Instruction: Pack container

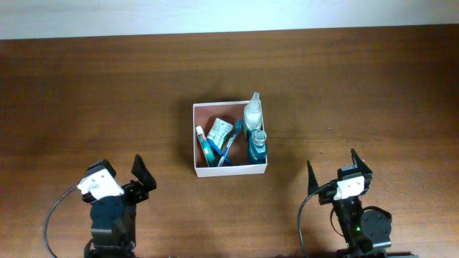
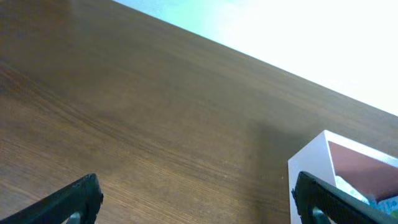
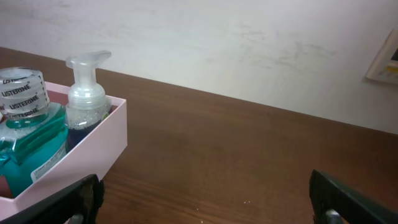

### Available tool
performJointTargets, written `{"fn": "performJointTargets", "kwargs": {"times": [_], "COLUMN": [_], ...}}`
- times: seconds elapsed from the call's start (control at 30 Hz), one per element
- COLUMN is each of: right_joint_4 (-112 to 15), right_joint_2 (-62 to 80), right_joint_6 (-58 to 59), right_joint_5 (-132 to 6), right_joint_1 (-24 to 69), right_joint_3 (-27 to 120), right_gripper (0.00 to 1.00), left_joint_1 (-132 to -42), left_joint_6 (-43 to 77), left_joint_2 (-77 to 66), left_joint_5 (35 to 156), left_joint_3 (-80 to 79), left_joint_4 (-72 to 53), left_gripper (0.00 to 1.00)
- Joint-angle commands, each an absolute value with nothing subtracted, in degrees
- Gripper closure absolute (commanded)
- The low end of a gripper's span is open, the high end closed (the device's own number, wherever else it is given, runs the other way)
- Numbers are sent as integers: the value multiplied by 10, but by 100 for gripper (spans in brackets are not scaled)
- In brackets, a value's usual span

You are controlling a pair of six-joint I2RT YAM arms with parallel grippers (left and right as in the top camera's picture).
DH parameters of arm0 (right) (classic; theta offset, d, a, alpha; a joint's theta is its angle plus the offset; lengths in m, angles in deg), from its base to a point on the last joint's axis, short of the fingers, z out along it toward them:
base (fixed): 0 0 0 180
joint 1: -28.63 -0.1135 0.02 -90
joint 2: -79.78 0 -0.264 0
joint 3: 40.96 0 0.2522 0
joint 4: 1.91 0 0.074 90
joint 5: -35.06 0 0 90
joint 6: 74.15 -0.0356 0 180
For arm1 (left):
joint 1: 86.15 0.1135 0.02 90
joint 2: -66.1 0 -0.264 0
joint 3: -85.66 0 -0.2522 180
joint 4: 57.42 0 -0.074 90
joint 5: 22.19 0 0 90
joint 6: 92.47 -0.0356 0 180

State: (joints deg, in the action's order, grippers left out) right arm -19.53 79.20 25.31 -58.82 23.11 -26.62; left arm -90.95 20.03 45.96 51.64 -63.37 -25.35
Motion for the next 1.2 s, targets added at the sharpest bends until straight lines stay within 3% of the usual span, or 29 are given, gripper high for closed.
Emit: {"fn": "performJointTargets", "kwargs": {"times": [0.0,0.2,0.47,0.77,1.17], "right_joint_4": [-199,-199,-199,-199,-199], "right_joint_2": [796,796,796,796,796], "right_joint_6": [255,255,255,255,255], "right_joint_5": [-583,-583,-583,-583,-583], "right_joint_1": [226,226,226,226,226], "right_joint_3": [-269,-269,-269,-269,-269], "right_gripper": [2,2,2,2,2], "left_joint_1": [-909,-902,-859,-857,-852], "left_joint_6": [197,195,57,-84,-88], "left_joint_2": [485,539,606,658,658], "left_joint_5": [535,554,640,641,646], "left_joint_3": [-688,-755,-780,-792,-792], "left_joint_4": [-323,-393,-398,-374,-374], "left_gripper": [1,0,1,1,1]}}
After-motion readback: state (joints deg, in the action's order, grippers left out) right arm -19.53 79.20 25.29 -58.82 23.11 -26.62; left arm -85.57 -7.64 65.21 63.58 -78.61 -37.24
